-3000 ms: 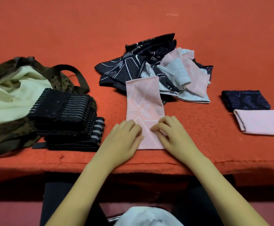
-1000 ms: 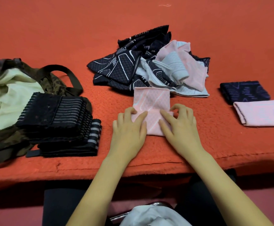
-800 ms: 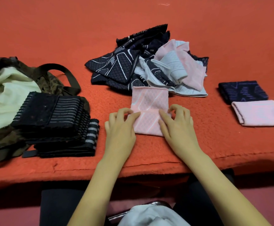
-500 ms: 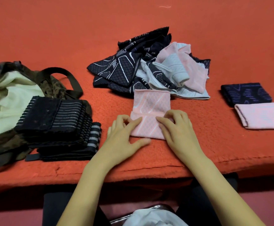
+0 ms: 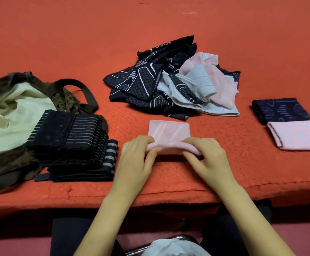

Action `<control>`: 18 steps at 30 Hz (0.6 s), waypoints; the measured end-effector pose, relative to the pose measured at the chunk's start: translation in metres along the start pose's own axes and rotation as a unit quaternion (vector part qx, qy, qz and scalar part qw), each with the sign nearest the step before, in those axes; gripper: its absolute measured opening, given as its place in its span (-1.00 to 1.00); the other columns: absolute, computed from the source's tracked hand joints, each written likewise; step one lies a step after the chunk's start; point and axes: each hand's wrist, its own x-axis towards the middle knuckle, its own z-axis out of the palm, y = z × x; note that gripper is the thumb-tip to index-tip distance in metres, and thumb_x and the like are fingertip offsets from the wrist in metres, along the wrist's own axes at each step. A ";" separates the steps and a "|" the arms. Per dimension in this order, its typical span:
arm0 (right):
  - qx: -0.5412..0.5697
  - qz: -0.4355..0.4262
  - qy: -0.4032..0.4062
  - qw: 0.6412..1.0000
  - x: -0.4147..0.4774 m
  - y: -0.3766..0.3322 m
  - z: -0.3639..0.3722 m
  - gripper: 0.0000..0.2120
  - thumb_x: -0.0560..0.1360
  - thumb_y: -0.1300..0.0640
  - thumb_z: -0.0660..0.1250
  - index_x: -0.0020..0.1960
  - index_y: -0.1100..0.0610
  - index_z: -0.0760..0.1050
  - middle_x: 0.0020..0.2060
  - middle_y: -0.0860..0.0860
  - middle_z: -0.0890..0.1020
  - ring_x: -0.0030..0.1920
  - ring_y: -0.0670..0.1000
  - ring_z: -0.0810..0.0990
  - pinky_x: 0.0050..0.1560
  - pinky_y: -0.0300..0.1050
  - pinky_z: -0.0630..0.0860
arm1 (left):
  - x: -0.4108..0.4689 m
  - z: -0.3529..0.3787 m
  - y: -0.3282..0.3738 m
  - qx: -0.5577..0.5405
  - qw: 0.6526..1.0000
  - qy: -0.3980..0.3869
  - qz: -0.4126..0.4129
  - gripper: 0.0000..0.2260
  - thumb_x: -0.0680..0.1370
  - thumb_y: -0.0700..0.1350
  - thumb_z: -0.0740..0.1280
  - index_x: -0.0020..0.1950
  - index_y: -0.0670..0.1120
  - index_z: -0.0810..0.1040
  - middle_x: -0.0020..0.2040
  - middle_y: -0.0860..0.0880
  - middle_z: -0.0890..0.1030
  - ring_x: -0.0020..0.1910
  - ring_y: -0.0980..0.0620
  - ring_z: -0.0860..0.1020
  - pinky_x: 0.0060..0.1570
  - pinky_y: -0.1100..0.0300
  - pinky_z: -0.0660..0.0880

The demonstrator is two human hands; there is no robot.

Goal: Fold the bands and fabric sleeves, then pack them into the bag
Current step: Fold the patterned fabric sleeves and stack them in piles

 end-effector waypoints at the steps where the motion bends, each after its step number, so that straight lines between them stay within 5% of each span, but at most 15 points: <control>1: 0.015 0.018 0.002 1.000 0.001 -0.002 -0.001 -0.75 0.46 -0.03 0.26 0.00 0.08 0.59 -0.14 -0.07 0.67 -0.19 -0.07 0.51 -0.08 -0.18 0.36 | -0.001 -0.002 0.001 -0.042 0.999 -0.005 -0.027 -0.79 0.55 0.13 0.18 0.09 0.06 0.39 -0.06 0.12 0.52 -0.10 0.15 0.43 -0.03 0.26 0.31; 5: 0.077 0.134 -0.002 0.988 0.017 -0.004 0.002 -0.62 0.42 -0.17 0.31 0.15 -0.01 0.47 -0.16 -0.06 0.65 -0.33 0.02 0.50 -0.17 -0.07 0.42 | 0.002 -0.001 -0.001 -0.112 0.988 -0.047 -0.098 -0.57 0.54 -0.01 0.25 0.36 0.15 0.20 0.13 0.07 0.51 0.03 0.12 0.52 0.07 0.27 0.43; 10: 0.109 0.188 0.013 0.976 0.024 0.001 0.015 -0.64 0.48 0.09 0.39 0.22 0.04 0.36 -0.36 -0.22 0.45 -0.34 -0.03 0.40 -0.23 -0.13 0.32 | 0.027 0.005 -0.003 -0.023 0.988 -0.093 -0.125 -0.54 0.60 -0.11 0.21 0.47 0.05 0.18 0.28 -0.03 0.50 0.19 -0.07 0.50 0.12 0.15 0.34; 14: 0.164 0.198 0.009 0.966 0.021 -0.001 0.014 -0.53 0.42 0.09 0.26 0.28 -0.10 0.22 -0.04 -0.06 0.64 -0.17 -0.01 0.57 -0.07 -0.08 0.49 | 0.039 0.017 0.002 0.051 0.988 -0.083 -0.118 -0.59 0.61 -0.14 0.15 0.46 0.00 0.22 0.35 -0.03 0.44 0.25 -0.12 0.46 0.14 0.07 0.32; 18: 0.116 0.183 -0.018 0.976 0.021 0.001 0.016 -0.49 0.40 0.09 0.22 0.34 -0.01 0.25 0.15 0.00 0.56 0.06 0.08 0.57 0.08 -0.08 0.45 | 0.032 0.026 0.003 0.032 0.989 -0.041 -0.139 -0.65 0.62 -0.06 0.08 0.41 -0.06 0.30 0.23 -0.10 0.45 0.19 -0.14 0.45 0.14 -0.01 0.34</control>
